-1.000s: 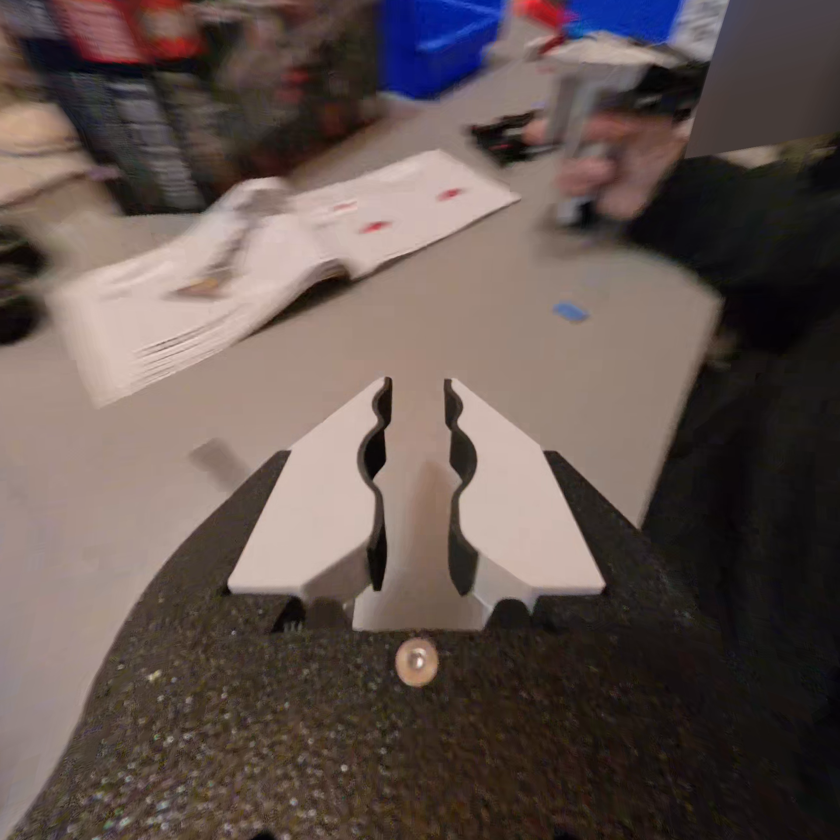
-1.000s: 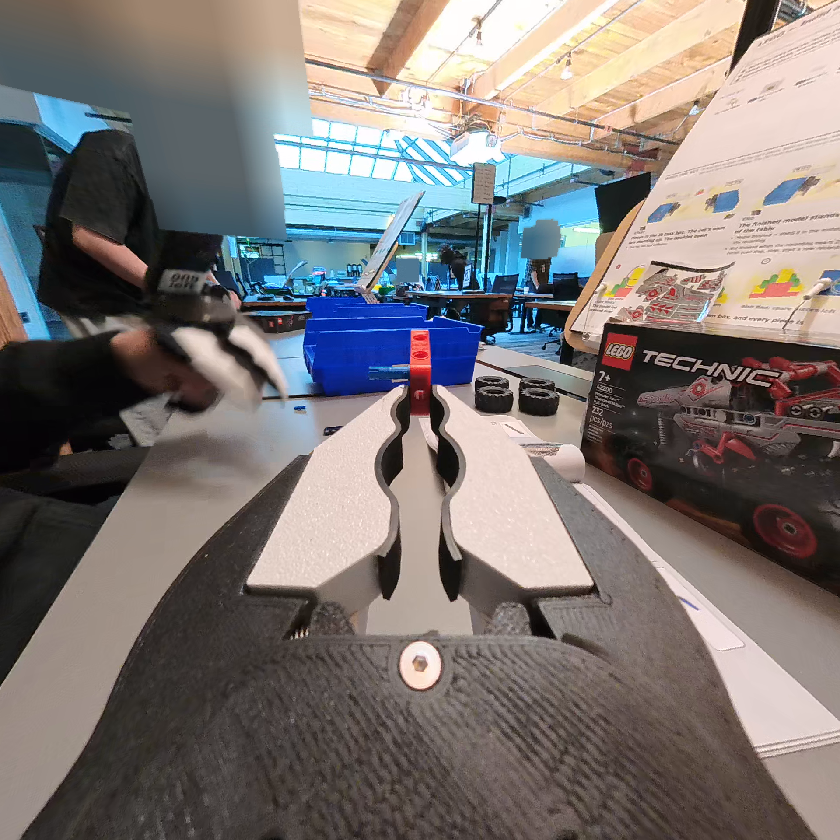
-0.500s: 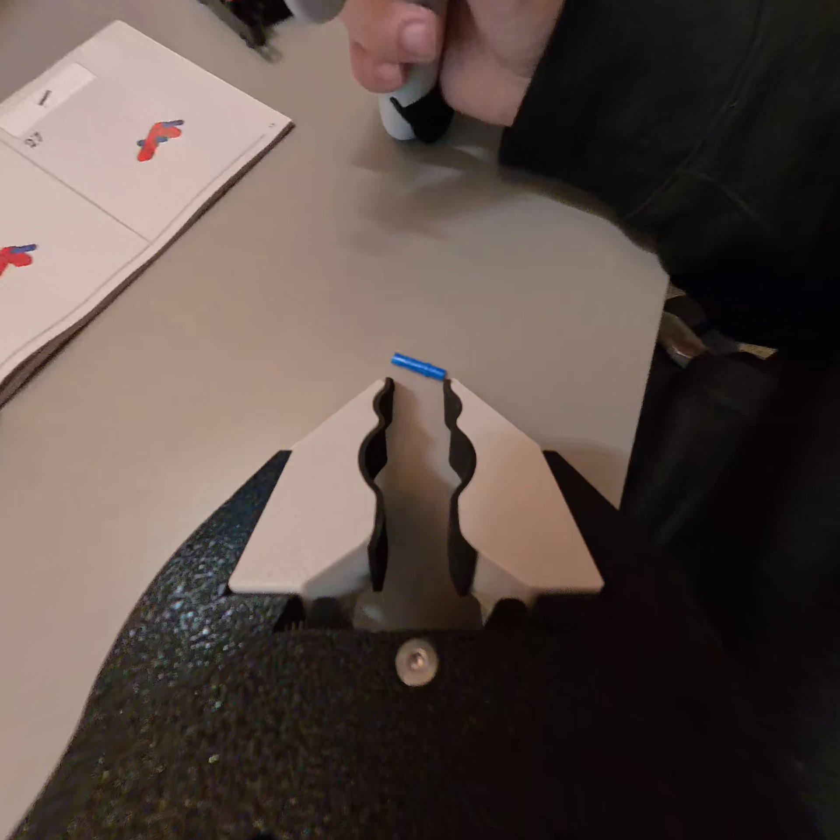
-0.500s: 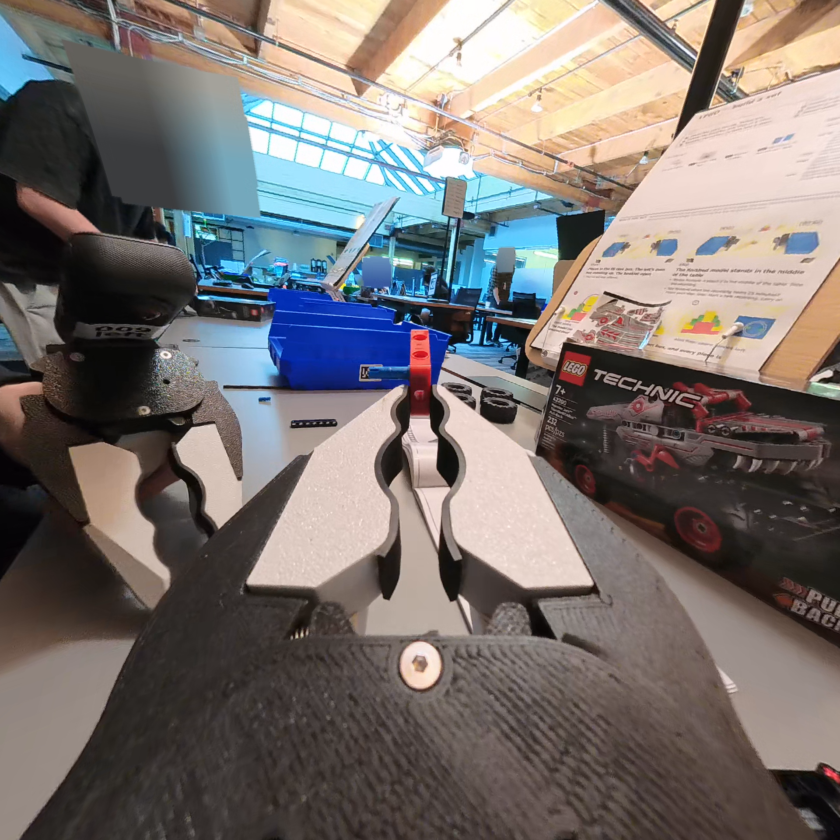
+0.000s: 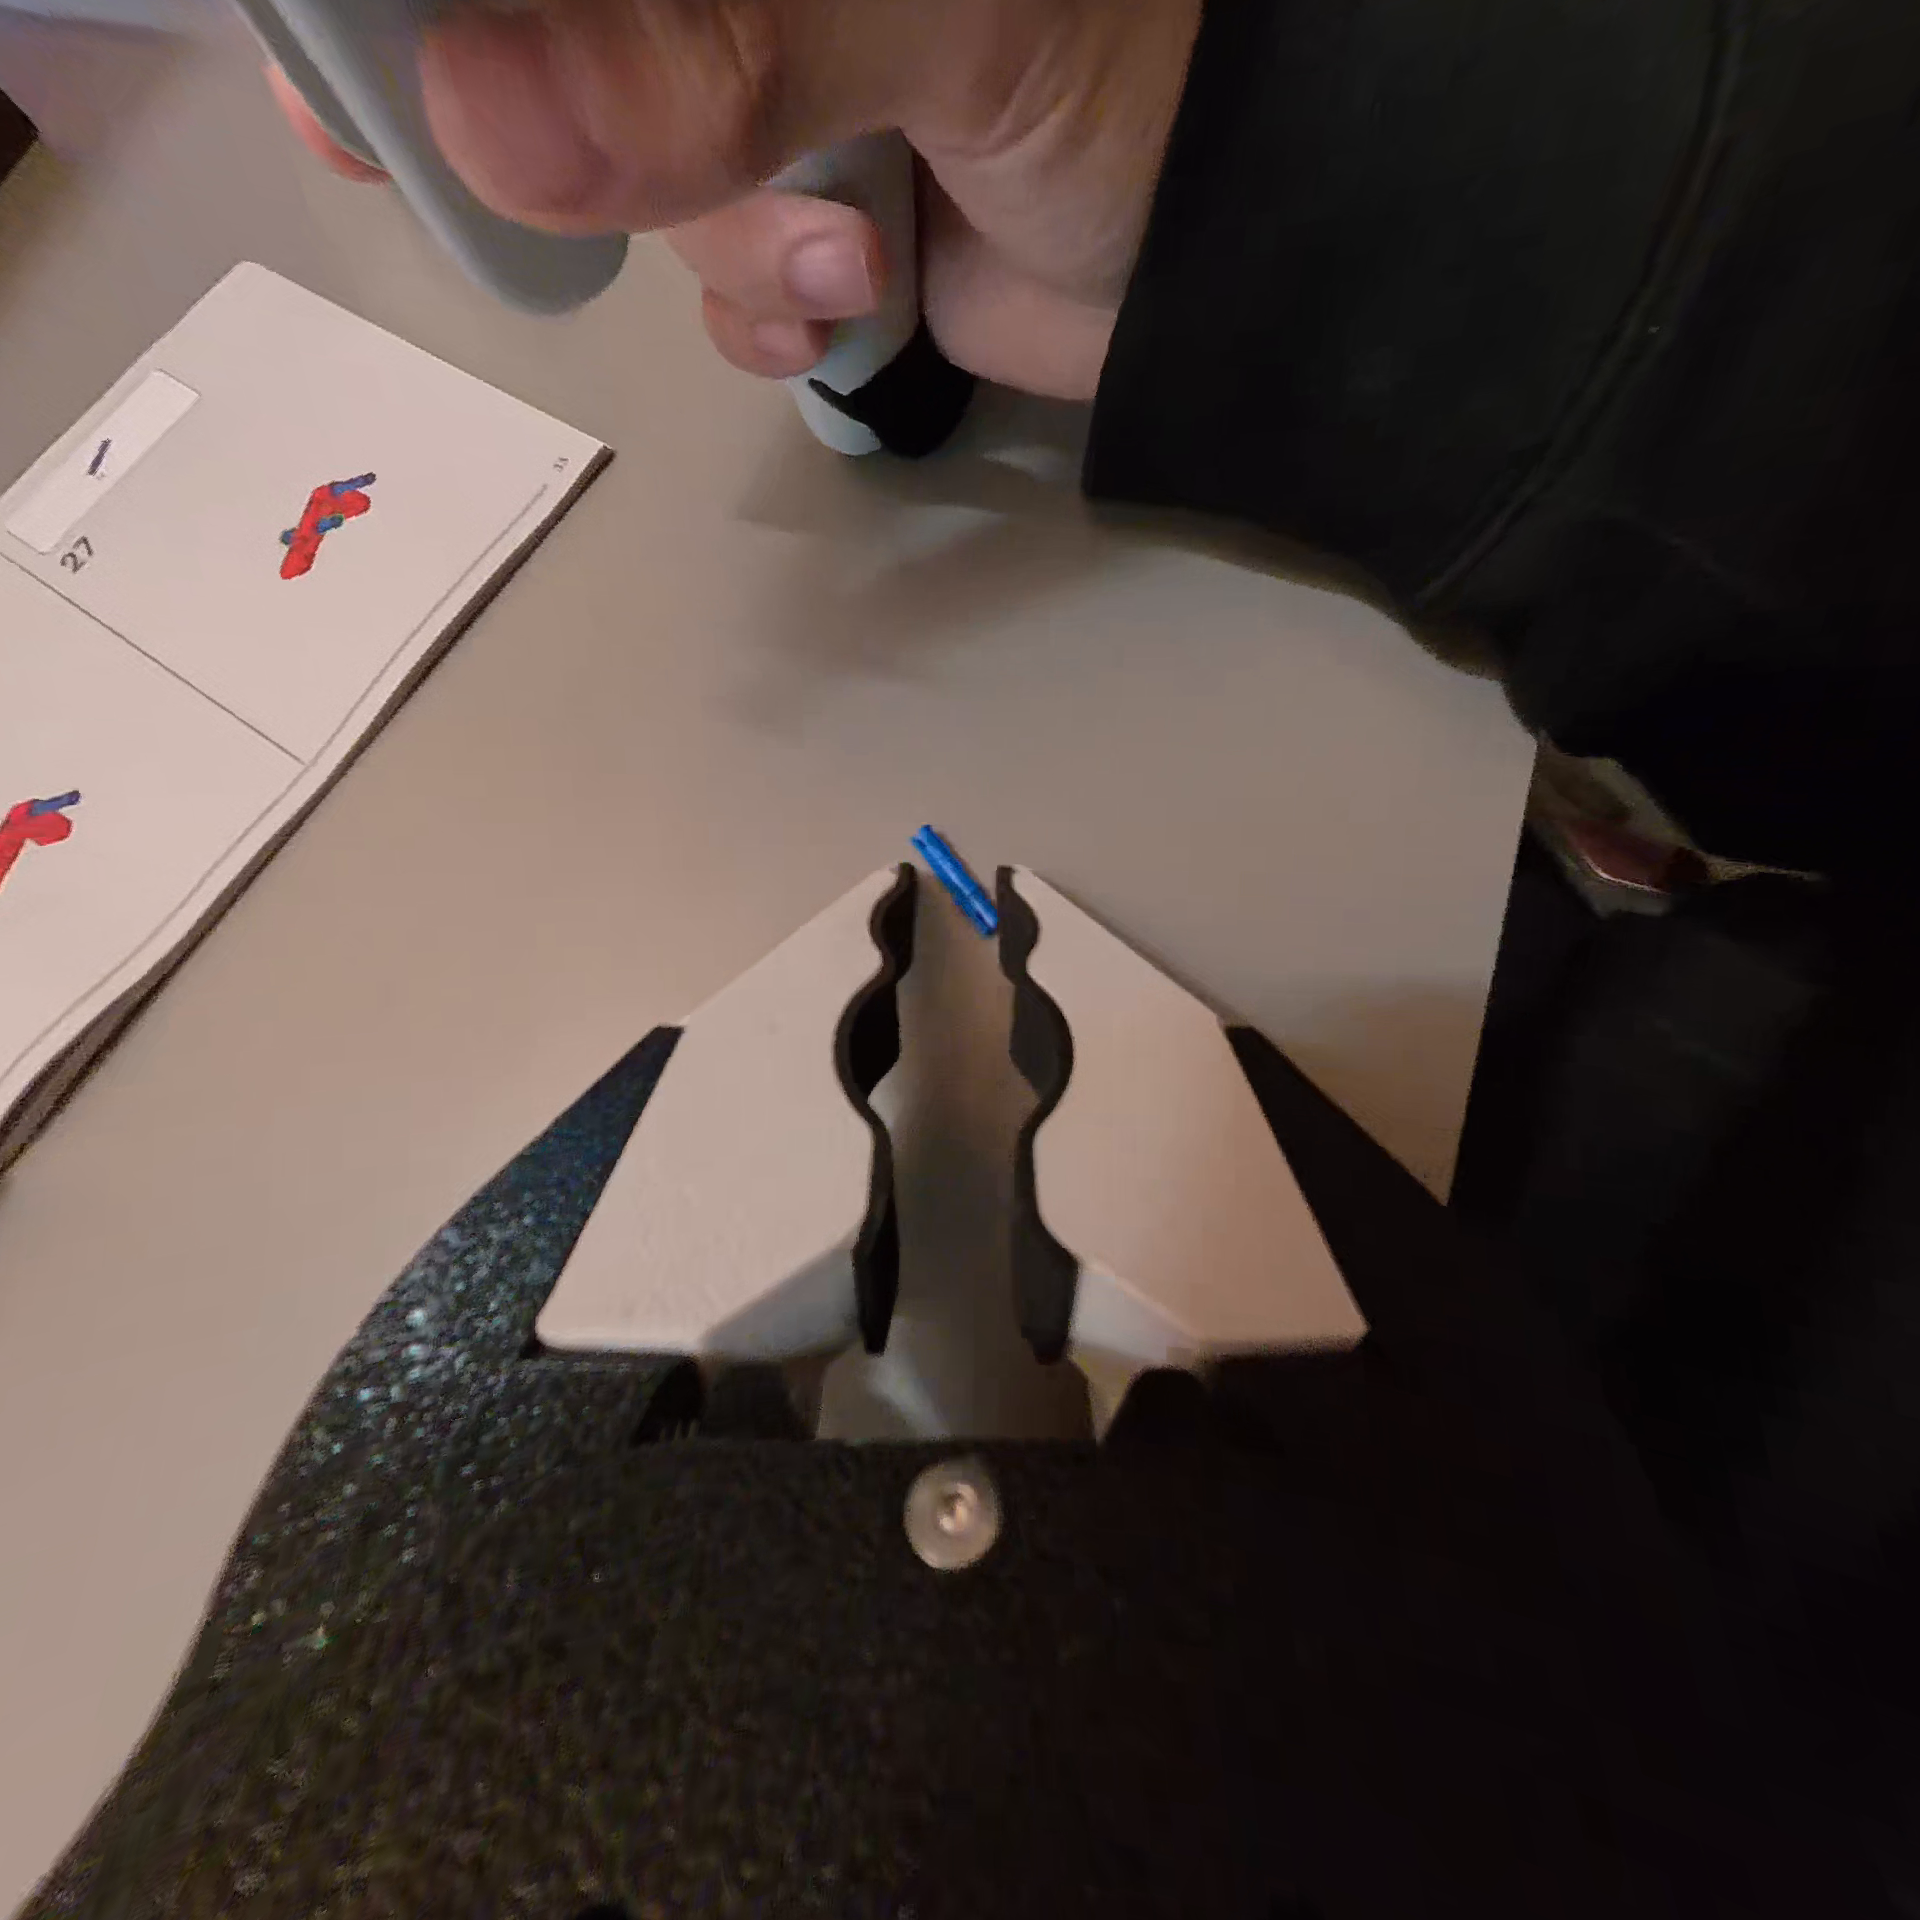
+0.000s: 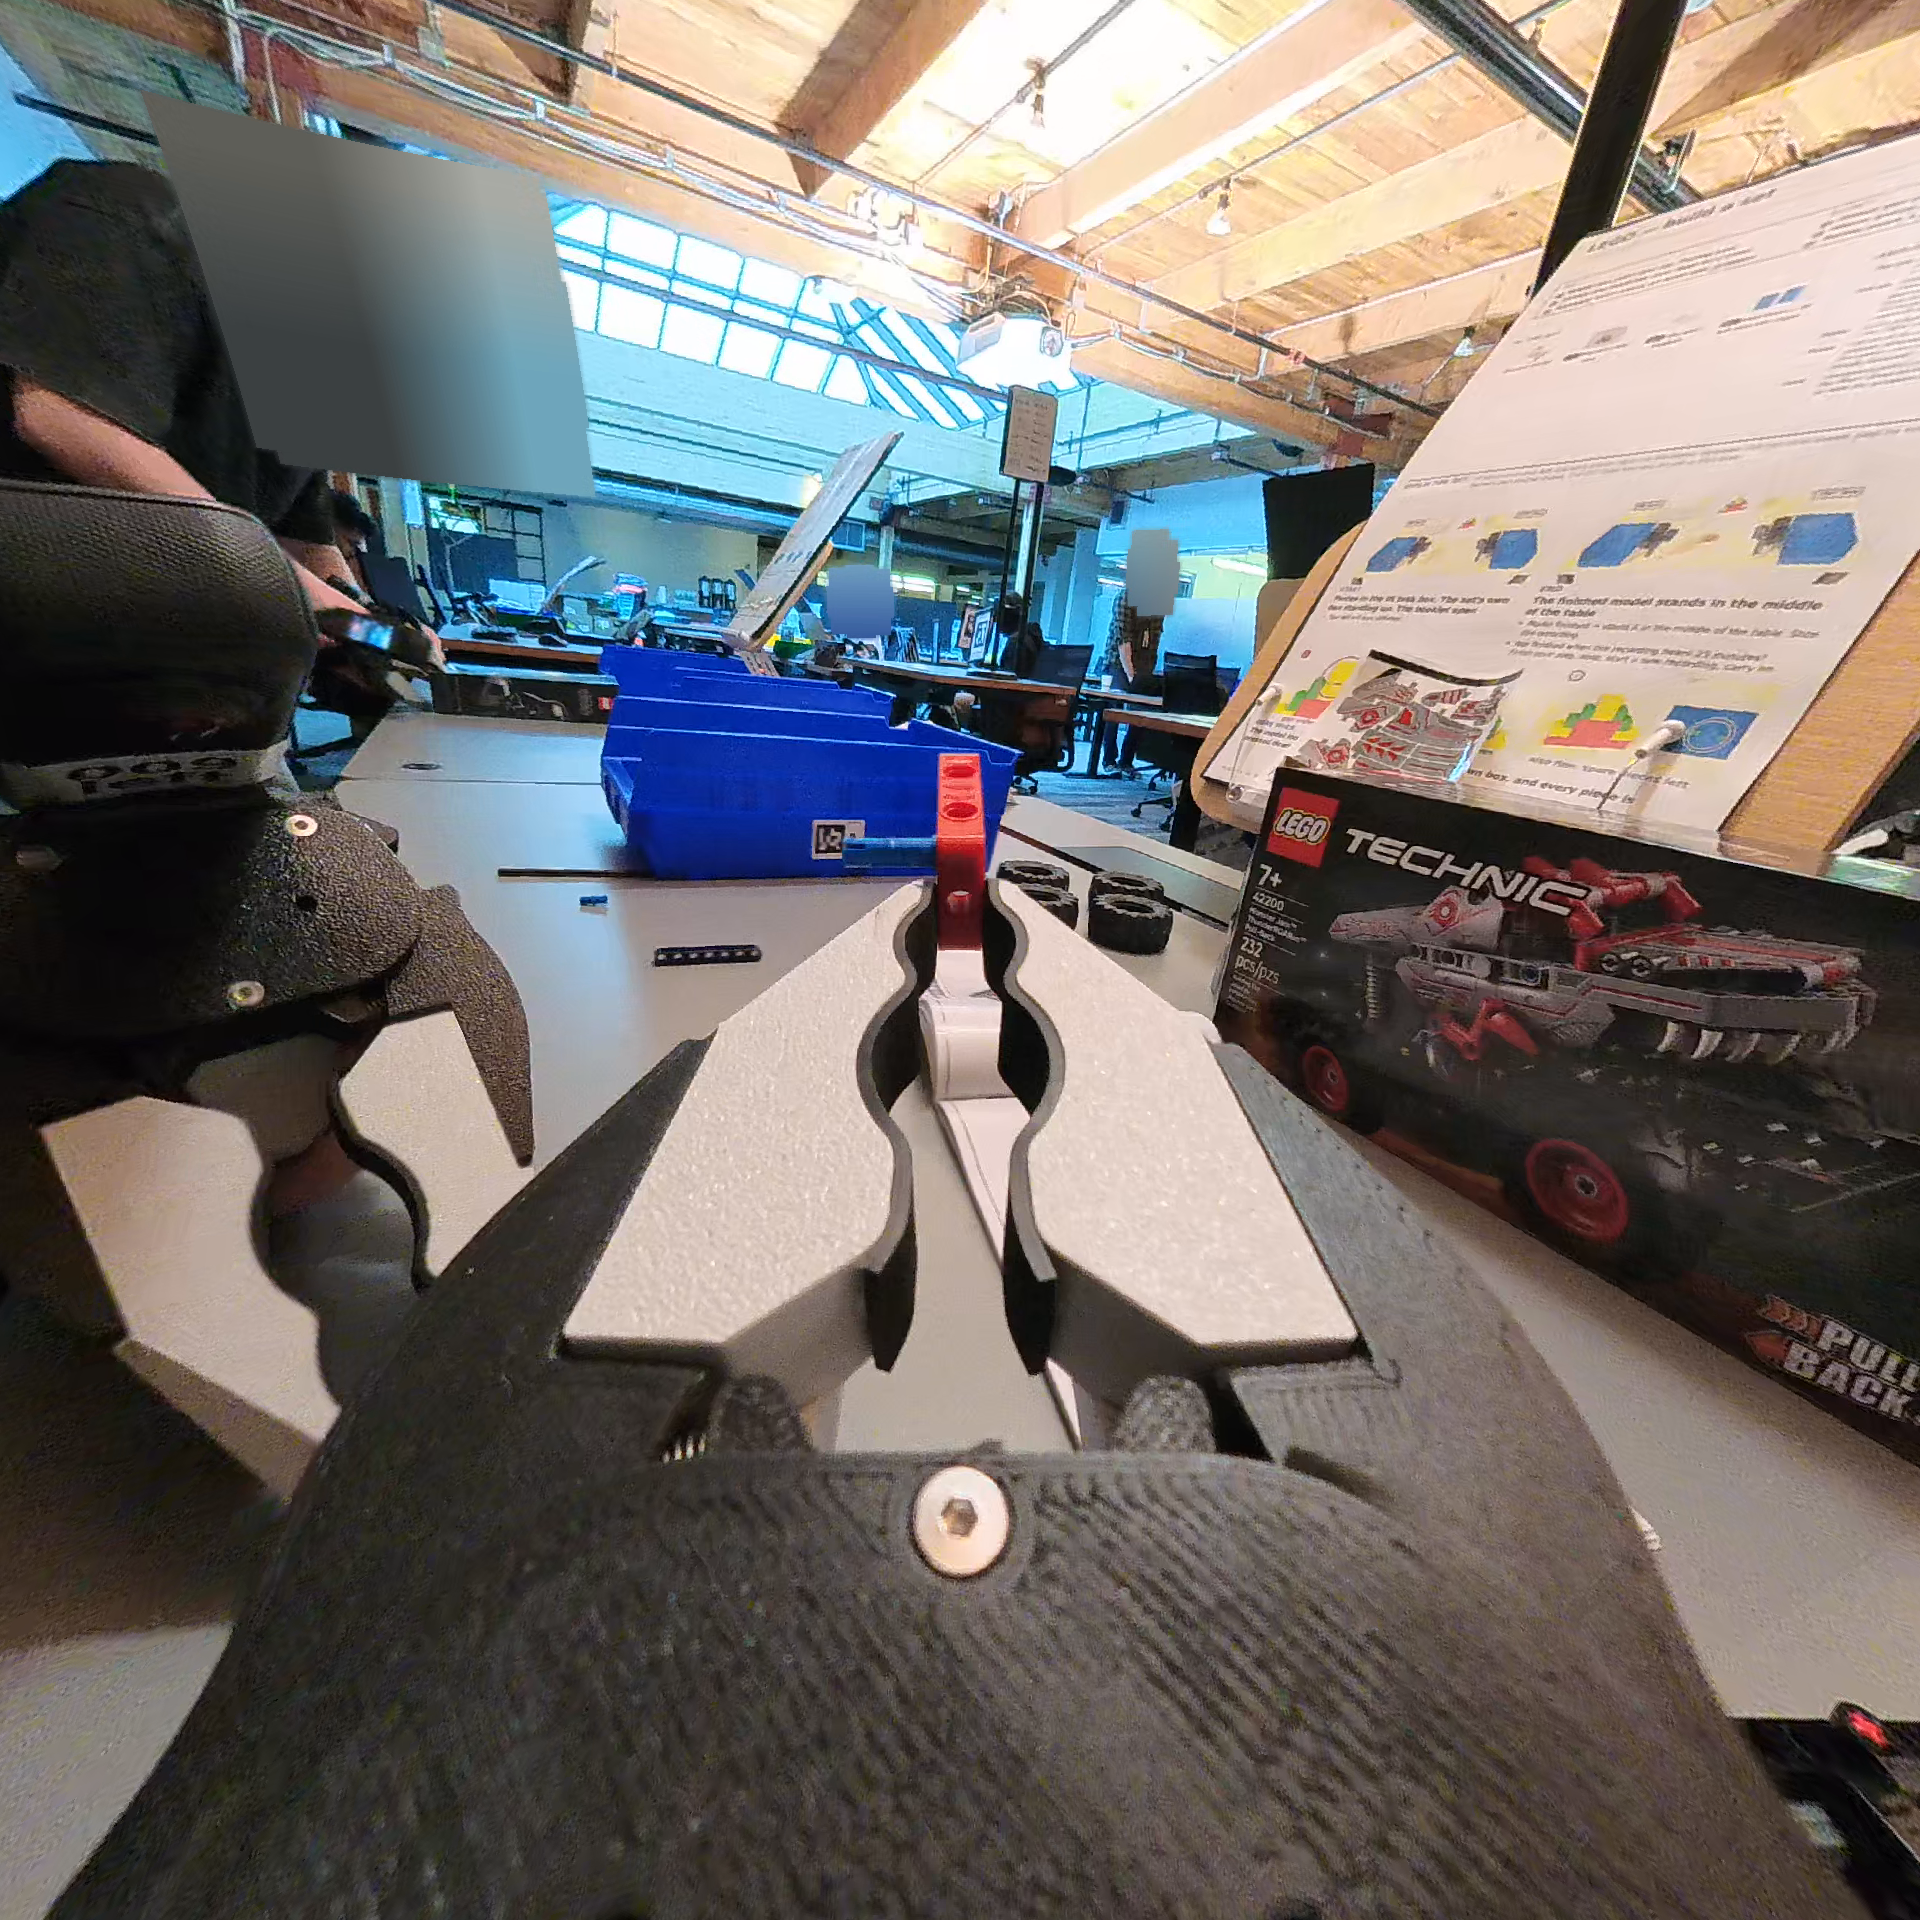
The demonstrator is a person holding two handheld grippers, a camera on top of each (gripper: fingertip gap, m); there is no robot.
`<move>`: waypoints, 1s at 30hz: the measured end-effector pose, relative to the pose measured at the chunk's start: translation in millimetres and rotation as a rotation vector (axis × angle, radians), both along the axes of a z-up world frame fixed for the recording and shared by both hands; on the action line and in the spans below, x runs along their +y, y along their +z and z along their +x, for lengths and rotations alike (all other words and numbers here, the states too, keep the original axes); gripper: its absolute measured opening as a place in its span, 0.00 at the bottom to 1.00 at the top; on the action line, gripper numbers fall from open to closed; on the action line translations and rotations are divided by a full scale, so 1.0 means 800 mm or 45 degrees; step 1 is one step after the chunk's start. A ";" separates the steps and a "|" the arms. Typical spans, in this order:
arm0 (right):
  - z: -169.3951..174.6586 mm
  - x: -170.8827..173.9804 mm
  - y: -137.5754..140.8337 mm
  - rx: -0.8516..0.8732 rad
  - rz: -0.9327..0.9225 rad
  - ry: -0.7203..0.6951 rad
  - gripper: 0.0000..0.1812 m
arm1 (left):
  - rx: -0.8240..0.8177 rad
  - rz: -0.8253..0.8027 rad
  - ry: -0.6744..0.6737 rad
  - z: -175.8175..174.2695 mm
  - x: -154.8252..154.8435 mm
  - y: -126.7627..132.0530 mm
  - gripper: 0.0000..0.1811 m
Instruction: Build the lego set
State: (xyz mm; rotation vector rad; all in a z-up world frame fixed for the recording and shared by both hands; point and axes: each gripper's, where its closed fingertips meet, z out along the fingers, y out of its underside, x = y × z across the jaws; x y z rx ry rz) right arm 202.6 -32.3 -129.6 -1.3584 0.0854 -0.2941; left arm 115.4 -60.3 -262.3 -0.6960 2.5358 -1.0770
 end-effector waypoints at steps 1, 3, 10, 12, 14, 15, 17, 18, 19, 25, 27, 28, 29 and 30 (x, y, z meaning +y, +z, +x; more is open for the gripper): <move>-0.002 -0.001 0.000 -0.003 0.004 0.009 0.03 | -0.010 0.006 -0.003 0.001 0.000 0.000 0.05; -0.005 -0.006 0.001 -0.020 -0.002 0.011 0.03 | -0.018 0.013 -0.003 0.003 0.004 -0.001 0.02; -0.035 -0.031 0.003 -0.041 0.024 0.234 0.03 | -0.048 0.051 -0.057 0.021 0.039 0.000 0.01; -0.040 -0.032 0.000 -0.035 0.003 0.283 0.03 | -0.050 0.063 -0.104 0.031 0.054 0.000 0.01; -0.040 -0.029 -0.001 -0.039 -0.013 0.282 0.03 | -0.009 0.037 -0.233 0.034 0.060 -0.001 0.01; -0.039 -0.027 -0.002 -0.043 -0.024 0.266 0.03 | 0.016 0.022 -0.292 0.035 0.062 -0.001 0.01; -0.034 -0.025 -0.003 -0.029 -0.031 0.245 0.03 | 0.036 0.018 -0.435 0.037 0.067 -0.001 0.01; -0.033 -0.026 -0.003 -0.019 -0.025 0.243 0.03 | 0.030 0.030 -0.486 0.040 0.070 -0.001 0.01; -0.031 -0.027 -0.001 -0.010 -0.013 0.239 0.03 | 0.034 0.032 -0.532 0.043 0.073 -0.001 0.01; -0.037 -0.027 -0.002 0.004 -0.017 0.306 0.03 | 0.130 -0.026 -0.719 0.042 0.076 -0.001 0.02; -0.038 -0.026 -0.002 0.015 -0.015 0.326 0.03 | 0.143 -0.053 -0.732 0.042 0.077 -0.001 0.02; -0.038 -0.026 -0.001 0.024 -0.011 0.333 0.03 | 0.145 -0.053 -0.734 0.042 0.077 -0.001 0.02; -0.037 -0.026 -0.001 0.033 -0.010 0.339 0.03 | 0.140 -0.051 -0.736 0.042 0.077 -0.001 0.02; -0.036 -0.026 -0.001 0.044 -0.010 0.346 0.03 | 0.133 -0.049 -0.736 0.042 0.077 -0.001 0.02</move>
